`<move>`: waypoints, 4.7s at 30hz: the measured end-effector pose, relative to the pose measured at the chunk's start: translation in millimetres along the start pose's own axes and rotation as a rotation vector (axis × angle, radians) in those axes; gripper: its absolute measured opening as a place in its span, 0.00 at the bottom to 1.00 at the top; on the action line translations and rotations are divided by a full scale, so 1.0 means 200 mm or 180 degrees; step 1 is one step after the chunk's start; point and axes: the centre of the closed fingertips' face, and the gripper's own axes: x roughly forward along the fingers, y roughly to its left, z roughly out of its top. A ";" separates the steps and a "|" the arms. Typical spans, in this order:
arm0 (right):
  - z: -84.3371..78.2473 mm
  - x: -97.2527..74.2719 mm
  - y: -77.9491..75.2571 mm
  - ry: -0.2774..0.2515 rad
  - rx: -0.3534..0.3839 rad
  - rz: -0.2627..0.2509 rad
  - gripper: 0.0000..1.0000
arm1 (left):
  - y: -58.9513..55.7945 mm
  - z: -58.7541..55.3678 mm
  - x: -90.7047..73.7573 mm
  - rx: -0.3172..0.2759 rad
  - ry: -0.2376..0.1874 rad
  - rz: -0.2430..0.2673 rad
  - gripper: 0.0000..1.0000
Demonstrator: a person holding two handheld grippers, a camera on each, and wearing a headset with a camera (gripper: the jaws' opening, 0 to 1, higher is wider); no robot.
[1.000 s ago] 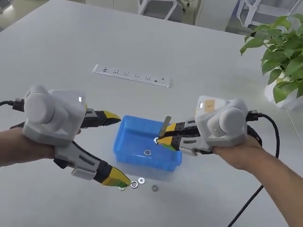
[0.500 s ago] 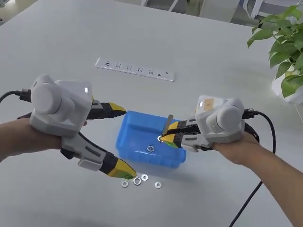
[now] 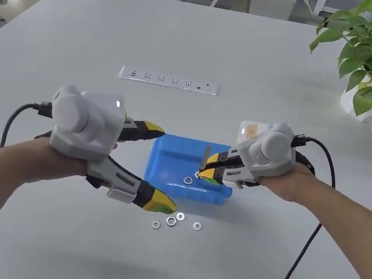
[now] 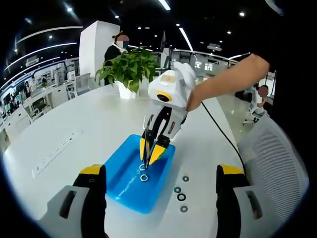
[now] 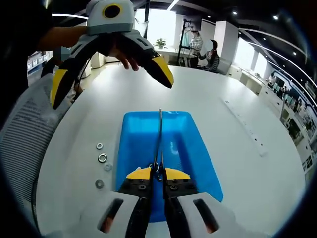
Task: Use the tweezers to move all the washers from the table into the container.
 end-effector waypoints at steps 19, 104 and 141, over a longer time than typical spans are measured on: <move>-0.03 0.03 0.01 0.0033 -0.0022 0.0067 0.08 | 0.09 0.09 0.13 0.0182 -0.0020 0.0001 0.68; 0.25 -0.19 0.13 -0.0155 -0.0143 -0.0134 0.21 | -0.04 0.32 0.02 0.0789 0.0042 -0.0230 0.05; 0.10 -0.31 0.31 -0.0256 0.0256 -0.0357 0.54 | -0.25 0.08 -0.12 0.0610 0.0088 -0.0255 0.05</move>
